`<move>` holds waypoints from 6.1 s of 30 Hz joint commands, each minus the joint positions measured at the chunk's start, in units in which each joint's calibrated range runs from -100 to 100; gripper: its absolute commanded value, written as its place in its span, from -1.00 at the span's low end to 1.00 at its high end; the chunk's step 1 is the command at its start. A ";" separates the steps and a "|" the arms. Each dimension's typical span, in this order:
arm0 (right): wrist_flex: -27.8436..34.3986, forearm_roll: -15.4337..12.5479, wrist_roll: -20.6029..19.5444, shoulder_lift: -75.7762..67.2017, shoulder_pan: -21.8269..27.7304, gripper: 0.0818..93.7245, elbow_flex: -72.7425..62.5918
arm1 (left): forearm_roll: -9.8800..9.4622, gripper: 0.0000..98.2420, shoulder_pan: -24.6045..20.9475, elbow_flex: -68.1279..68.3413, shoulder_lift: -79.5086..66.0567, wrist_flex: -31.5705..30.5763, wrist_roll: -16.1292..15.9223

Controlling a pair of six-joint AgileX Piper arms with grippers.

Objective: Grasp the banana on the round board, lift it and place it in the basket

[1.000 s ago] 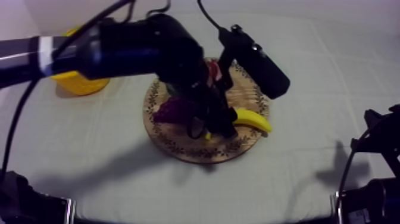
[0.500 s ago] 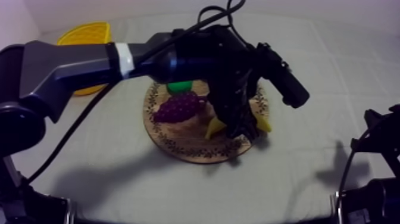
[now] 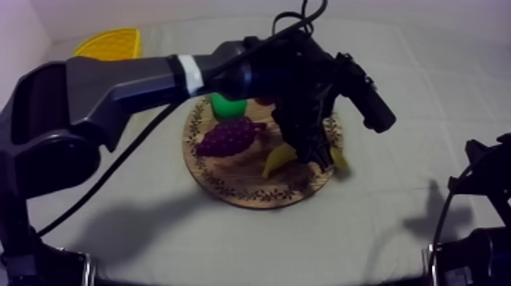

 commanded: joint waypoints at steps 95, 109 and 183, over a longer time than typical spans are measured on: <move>0.03 0.01 0.01 -0.02 0.00 -0.99 -0.03 | -11.86 -0.27 -38.61 23.42 -16.32 -14.16 2.63; 0.03 0.01 0.01 -0.02 0.00 -0.99 -0.03 | -9.64 -0.11 -39.02 25.71 -17.13 -19.54 0.79; 0.03 0.01 0.01 -0.02 0.00 -0.99 -0.03 | 3.19 -1.00 -37.20 127.03 -147.89 -51.26 8.49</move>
